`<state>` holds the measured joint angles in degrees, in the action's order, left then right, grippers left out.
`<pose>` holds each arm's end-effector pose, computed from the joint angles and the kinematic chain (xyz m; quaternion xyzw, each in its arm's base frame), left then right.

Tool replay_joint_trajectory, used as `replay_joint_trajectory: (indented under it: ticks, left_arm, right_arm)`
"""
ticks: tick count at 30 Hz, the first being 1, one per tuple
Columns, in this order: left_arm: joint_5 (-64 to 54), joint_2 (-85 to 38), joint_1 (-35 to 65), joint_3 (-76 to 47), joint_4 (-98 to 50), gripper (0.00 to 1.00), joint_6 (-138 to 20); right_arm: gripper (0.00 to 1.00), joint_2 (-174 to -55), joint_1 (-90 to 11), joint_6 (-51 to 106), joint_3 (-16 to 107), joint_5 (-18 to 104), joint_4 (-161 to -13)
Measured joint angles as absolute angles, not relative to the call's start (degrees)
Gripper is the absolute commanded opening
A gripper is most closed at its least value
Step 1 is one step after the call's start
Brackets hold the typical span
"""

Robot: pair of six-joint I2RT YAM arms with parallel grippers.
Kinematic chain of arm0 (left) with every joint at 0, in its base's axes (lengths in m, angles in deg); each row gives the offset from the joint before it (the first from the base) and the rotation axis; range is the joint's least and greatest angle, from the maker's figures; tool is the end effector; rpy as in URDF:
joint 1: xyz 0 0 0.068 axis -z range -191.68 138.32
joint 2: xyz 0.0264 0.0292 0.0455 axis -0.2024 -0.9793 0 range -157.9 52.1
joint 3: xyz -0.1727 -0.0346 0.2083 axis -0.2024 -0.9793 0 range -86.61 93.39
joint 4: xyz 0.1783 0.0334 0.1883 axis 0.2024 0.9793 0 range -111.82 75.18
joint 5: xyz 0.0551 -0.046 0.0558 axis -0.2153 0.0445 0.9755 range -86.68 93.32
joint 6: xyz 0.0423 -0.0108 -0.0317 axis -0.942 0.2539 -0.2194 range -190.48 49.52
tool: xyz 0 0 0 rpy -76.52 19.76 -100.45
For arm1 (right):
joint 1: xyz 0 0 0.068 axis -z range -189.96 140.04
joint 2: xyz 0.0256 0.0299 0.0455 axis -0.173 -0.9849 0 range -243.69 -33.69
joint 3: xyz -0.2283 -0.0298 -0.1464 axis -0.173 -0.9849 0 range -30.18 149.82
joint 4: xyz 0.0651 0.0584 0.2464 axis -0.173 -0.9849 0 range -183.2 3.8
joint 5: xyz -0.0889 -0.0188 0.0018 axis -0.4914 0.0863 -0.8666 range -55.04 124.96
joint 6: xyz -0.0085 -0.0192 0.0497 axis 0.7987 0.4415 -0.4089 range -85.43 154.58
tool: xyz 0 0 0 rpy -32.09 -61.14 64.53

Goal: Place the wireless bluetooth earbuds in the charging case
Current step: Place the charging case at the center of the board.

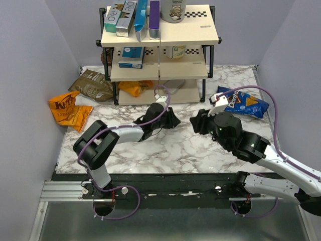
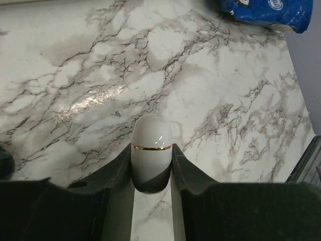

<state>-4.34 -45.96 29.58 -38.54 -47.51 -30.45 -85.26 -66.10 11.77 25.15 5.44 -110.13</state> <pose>0.2676 -0.2410 0.1809 0.0453 0.8378 -0.3951 0.3742 0.1233 0.1521 0.3601 -0.0877 0.8015 0.1906 0.5600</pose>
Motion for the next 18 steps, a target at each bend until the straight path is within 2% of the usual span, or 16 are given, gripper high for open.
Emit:
replay_joint_trajectory:
  ticks: [8,9,10,13,16,18]
  left_arm:
    - [-5.3,-54.6,29.6,-36.9,-48.0,0.01,-27.0]
    - [-5.4,-55.3,29.6,-36.8,-48.0,0.04,-26.7]
    - [-5.5,-55.6,29.5,-36.7,-48.3,0.15,-26.4]
    - [-5.8,-55.9,29.3,-36.2,-48.4,0.33,-26.0]
    - [-6.3,-56.0,29.1,-36.0,-48.4,0.44,-25.8]
    - [-6.4,-56.1,28.9,-36.0,-48.3,0.47,-25.8]
  right_arm:
    - [0.53,-84.4,-66.1,11.0,23.8,6.1,-109.8]
    - [0.53,-84.4,-66.1,11.0,23.8,6.1,-109.8]
    - [0.53,-84.3,-66.1,11.0,23.7,6.1,-109.8]
    - [0.53,-84.2,-66.1,10.8,23.7,6.1,-109.8]
    - [0.53,-84.1,-66.1,10.8,23.7,6.1,-109.8]
    - [0.53,-84.1,-66.1,10.8,23.7,6.1,-109.8]
